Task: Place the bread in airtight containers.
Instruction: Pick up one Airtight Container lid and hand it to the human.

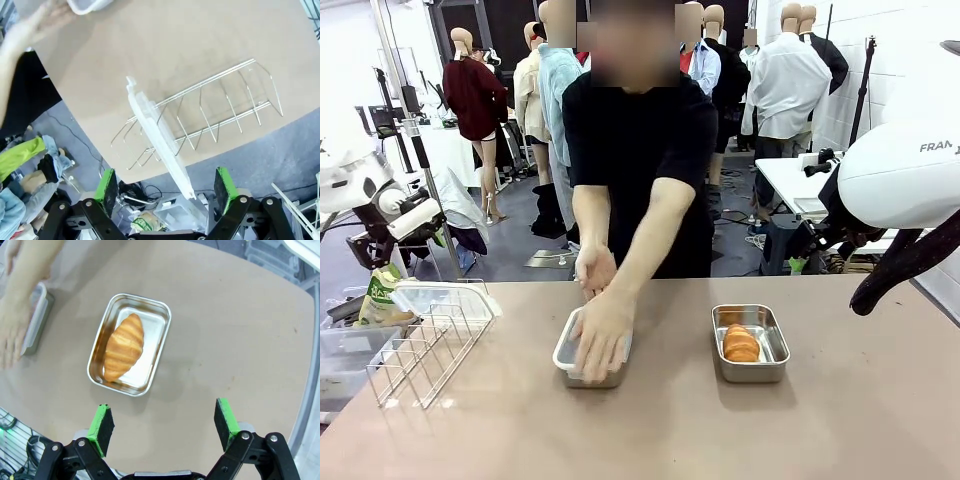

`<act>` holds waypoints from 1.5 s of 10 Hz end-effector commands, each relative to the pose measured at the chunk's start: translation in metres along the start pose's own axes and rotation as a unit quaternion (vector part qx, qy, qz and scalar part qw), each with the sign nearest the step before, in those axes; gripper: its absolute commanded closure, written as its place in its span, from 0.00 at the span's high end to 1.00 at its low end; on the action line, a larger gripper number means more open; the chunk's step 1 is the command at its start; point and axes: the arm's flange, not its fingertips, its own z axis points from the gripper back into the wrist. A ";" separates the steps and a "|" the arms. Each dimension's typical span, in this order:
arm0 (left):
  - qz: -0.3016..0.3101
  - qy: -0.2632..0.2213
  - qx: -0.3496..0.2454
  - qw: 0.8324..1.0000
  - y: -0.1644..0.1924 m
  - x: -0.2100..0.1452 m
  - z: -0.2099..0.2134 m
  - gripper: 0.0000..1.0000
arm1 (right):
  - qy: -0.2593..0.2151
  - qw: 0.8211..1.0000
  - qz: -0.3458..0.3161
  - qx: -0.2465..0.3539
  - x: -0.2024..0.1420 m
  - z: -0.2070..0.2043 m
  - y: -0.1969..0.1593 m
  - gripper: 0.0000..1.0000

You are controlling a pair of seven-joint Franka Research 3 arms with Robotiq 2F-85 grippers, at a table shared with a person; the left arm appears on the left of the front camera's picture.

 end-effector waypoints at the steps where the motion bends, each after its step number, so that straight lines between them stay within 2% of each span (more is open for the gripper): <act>1: 0.019 0.015 -0.003 1.000 -0.001 -0.008 0.007 1.00 | 0.001 1.000 0.001 0.000 0.000 0.000 0.000 1.00; 2: 0.029 0.028 -0.016 0.999 -0.005 -0.008 0.009 1.00 | 0.001 1.000 0.001 0.000 0.000 0.000 0.000 1.00; 3: 0.005 0.004 0.002 1.000 0.002 -0.001 0.004 1.00 | 0.001 1.000 0.001 0.000 0.000 0.000 0.000 1.00; 15: 0.007 0.011 -0.002 1.000 0.003 0.001 0.005 1.00 | 0.001 1.000 0.001 0.000 0.000 0.000 0.000 1.00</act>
